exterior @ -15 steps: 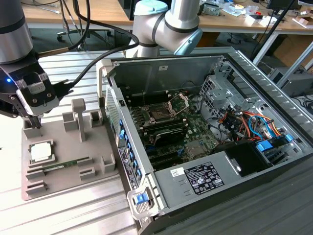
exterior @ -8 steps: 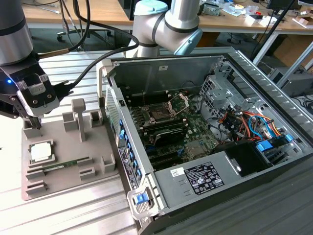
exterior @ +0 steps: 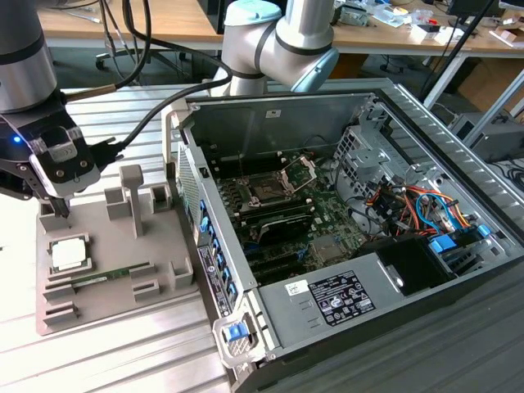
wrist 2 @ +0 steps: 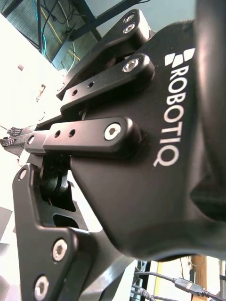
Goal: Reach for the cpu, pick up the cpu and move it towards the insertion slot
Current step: 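Pick up the cpu and move it towards the insertion slot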
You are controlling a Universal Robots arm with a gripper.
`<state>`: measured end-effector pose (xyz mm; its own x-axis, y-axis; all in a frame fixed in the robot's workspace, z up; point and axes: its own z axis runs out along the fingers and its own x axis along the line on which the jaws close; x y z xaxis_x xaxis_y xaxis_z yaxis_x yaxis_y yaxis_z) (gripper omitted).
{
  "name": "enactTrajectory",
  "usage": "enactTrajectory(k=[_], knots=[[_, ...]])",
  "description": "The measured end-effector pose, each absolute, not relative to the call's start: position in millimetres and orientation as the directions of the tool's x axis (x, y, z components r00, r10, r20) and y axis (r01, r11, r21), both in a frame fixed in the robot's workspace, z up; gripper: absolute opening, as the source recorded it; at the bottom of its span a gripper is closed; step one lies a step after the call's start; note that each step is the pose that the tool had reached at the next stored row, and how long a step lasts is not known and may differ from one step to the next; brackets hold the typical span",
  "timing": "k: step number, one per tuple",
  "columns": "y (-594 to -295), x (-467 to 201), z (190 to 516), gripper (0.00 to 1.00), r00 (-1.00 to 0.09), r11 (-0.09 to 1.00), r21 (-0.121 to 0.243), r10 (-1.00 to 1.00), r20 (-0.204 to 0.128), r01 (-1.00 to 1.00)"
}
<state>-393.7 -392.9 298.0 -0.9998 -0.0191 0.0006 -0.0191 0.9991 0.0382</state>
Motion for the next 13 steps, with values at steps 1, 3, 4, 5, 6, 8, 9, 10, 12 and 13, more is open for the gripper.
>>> enactTrajectory(k=[1,3,4,5,6,8,9,10,12,13], knots=[[-392.9,-393.7,297.8,0.10,-1.000,0.999,0.038,-0.019,0.001,-0.019],[-392.9,-393.7,297.3,0.10,-1.000,0.999,0.038,-0.019,0.001,-0.019],[-392.9,-393.7,297.1,0.10,-1.000,0.999,0.038,-0.019,0.001,-0.019],[-392.9,-393.7,296.6,0.10,-1.000,0.999,0.038,-0.019,0.001,-0.019],[-392.9,-393.7,296.3,0.10,-1.000,0.999,0.038,-0.019,0.000,-0.019],[-392.9,-393.7,295.8,0.10,-1.000,0.999,0.038,-0.019,0.000,-0.019],[-392.9,-393.7,295.4,0.10,-1.000,0.999,0.038,-0.019,0.000,-0.019],[-392.9,-393.7,295.1,0.10,-1.000,0.999,0.038,-0.019,0.000,-0.019],[-392.9,-393.7,294.5,0.10,-1.000,0.999,0.038,-0.019,0.000,-0.019],[-392.9,-393.7,294.2,0.10,-1.000,0.999,0.038,-0.019,0.001,-0.019]])
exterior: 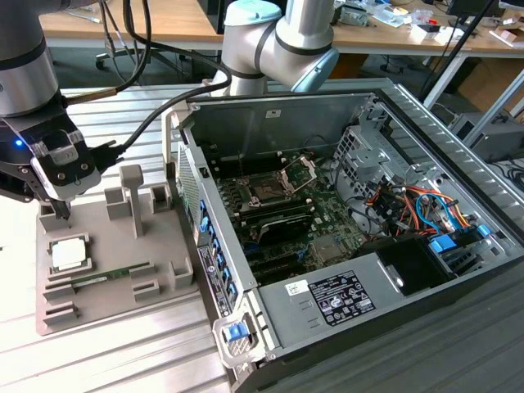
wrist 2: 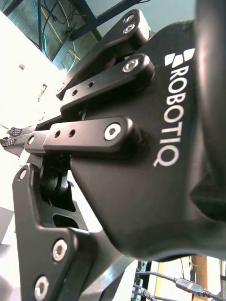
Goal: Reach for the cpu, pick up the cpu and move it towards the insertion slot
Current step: 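Pick up the cpu and move it towards the insertion slot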
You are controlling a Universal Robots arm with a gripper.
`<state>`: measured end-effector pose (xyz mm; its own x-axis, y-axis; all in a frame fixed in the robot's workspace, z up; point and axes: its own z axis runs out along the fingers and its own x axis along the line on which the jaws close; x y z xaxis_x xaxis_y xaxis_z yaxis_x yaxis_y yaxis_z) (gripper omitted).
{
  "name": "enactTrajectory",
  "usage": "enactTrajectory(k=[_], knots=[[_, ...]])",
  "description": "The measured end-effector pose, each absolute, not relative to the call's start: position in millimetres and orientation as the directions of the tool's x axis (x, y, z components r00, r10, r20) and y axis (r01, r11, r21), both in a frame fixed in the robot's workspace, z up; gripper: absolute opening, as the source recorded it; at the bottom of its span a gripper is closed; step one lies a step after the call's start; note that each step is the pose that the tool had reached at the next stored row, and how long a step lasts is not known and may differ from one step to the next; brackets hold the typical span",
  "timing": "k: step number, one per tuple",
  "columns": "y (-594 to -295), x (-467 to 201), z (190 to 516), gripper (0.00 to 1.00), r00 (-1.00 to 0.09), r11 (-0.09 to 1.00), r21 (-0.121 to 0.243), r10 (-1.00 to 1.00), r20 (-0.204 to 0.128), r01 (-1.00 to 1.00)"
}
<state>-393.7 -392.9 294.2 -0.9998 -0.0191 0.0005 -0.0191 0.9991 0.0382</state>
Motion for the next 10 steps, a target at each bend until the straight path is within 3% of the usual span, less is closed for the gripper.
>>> enactTrajectory(k=[10], knots=[[-392.9,-393.7,290.7,0.10,-1.000,0.999,0.038,-0.019,0.000,-0.019]])
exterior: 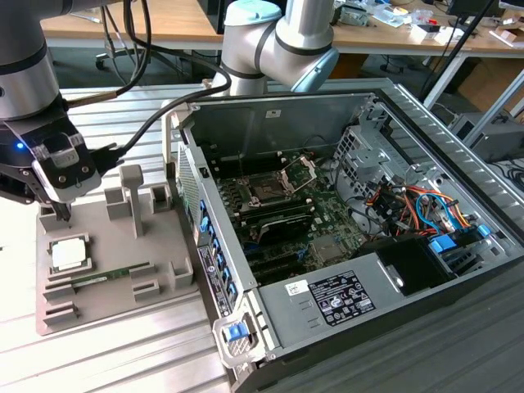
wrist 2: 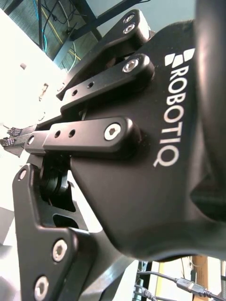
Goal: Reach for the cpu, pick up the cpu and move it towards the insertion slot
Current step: 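Pick up the cpu and move it towards the insertion slot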
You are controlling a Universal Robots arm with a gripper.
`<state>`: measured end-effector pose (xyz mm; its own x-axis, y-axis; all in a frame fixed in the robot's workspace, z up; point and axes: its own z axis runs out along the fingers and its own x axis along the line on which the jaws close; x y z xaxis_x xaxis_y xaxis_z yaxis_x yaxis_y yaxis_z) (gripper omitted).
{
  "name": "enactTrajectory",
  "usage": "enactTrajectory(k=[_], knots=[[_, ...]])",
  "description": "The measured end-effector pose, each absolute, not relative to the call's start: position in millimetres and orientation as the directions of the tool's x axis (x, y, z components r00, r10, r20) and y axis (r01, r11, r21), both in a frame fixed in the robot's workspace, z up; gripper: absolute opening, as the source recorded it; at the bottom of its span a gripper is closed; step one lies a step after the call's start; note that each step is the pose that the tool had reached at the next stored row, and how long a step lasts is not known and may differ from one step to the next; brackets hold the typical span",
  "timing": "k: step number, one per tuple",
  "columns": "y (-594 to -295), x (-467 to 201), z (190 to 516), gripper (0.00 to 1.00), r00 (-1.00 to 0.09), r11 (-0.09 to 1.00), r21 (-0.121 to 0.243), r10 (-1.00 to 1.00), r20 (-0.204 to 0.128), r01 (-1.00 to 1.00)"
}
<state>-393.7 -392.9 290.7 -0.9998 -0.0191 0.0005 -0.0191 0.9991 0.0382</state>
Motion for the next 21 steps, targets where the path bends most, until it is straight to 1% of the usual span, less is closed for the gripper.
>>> enactTrajectory(k=[21], knots=[[-392.9,-393.7,282.6,0.10,-1.000,0.999,0.038,-0.019,0.001,-0.019]])
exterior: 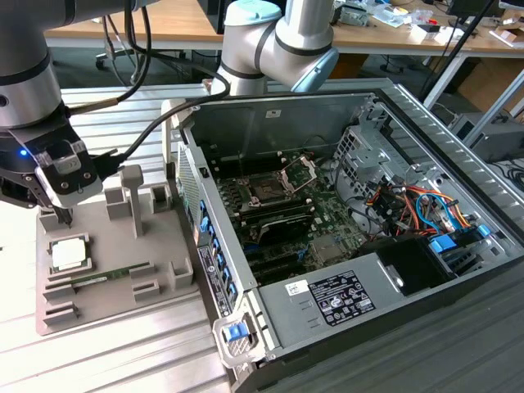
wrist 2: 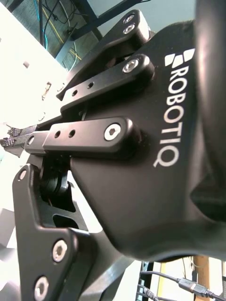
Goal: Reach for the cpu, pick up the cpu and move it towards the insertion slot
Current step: 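Pick up the cpu and move it towards the insertion slot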
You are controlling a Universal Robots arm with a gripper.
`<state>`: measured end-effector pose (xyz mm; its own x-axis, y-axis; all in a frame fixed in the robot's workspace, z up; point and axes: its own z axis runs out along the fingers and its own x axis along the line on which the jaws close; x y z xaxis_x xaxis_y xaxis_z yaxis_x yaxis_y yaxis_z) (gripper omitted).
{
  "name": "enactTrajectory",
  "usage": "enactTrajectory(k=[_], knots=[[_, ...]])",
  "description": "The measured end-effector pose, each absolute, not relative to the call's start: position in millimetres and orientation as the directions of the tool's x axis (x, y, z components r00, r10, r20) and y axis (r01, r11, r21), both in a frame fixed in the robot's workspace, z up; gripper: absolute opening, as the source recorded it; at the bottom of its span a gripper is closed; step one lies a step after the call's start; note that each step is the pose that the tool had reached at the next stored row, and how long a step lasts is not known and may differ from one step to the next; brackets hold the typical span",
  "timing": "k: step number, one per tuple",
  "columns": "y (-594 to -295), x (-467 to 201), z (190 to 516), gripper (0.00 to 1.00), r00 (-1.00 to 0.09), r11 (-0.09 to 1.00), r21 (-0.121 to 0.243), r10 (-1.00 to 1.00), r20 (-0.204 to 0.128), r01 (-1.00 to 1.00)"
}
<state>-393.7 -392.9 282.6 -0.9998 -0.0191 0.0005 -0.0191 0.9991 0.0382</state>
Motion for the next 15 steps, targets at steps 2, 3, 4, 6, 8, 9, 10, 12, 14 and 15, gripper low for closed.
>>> enactTrajectory(k=[2,3,4,6,8,9,10,12,14,15], knots=[[-392.9,-393.7,282.1,0.10,-1.000,0.999,0.038,-0.019,0.000,-0.019],[-392.9,-393.7,281.6,0.10,-1.000,0.999,0.038,-0.019,0.000,-0.019],[-392.9,-393.7,281.4,0.10,-1.000,0.999,0.038,-0.019,0.001,-0.019],[-392.9,-393.7,280.8,0.10,-1.000,0.999,0.038,-0.019,0.001,-0.019],[-392.9,-393.7,280.0,0.10,-1.000,0.999,0.038,-0.019,0.001,-0.019],[-392.9,-393.7,279.5,0.10,-1.000,0.999,0.038,-0.019,0.001,-0.019],[-392.9,-393.7,279.2,0.10,-1.000,0.999,0.038,-0.019,0.001,-0.019],[-392.9,-393.7,278.6,0.10,-1.000,0.999,0.038,-0.019,0.000,-0.019],[-393.0,-393.7,277.9,0.10,-1.000,0.999,0.038,-0.019,0.001,-0.019],[-392.9,-393.7,277.3,0.10,-1.000,0.999,0.038,-0.019,0.001,-0.019]])
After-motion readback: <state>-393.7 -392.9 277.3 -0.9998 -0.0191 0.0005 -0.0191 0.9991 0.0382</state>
